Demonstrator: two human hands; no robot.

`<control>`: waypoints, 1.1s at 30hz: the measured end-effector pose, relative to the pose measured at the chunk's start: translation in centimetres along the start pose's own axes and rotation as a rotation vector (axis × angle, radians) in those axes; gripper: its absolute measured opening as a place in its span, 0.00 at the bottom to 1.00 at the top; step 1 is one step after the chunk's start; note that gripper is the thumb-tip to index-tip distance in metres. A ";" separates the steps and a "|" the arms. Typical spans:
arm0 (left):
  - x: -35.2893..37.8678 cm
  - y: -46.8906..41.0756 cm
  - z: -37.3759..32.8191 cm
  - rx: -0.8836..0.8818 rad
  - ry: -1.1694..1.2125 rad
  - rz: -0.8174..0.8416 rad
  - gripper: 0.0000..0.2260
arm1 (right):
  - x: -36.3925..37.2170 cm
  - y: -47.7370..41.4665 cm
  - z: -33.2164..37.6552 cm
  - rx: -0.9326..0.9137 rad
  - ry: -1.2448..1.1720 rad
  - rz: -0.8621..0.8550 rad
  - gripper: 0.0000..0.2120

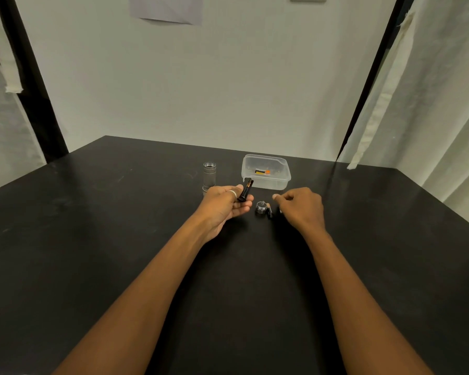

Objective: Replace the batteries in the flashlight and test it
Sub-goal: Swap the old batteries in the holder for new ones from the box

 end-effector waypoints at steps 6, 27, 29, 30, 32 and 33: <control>0.0 0.0 -0.1 -0.015 0.002 -0.007 0.10 | 0.3 0.2 0.3 -0.023 0.072 0.042 0.16; 0.1 0.2 -0.3 -0.012 -0.005 0.012 0.10 | -0.1 0.6 0.7 -0.041 0.098 -0.031 0.24; 0.2 0.2 -0.3 -0.006 -0.006 0.009 0.10 | -0.4 0.6 0.7 -0.050 0.021 -0.073 0.22; 0.2 0.2 -0.3 -0.003 -0.009 0.007 0.10 | -0.5 0.6 0.8 -0.073 -0.027 -0.081 0.20; 0.2 0.2 -0.3 0.002 -0.014 0.008 0.09 | -0.3 0.8 1.4 -0.128 -0.120 -0.054 0.12; 0.1 0.2 -0.3 0.005 -0.018 0.013 0.09 | -0.2 1.0 1.8 -0.159 -0.159 -0.029 0.10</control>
Point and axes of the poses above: each hand's wrist, its own y-axis away from the middle knuckle, its own x-axis out of the palm, z = x × y, the point moved 4 cm from there along -y, towards the middle knuckle, and after that the axes turned 8 degrees about x, right-handed, at the moved point
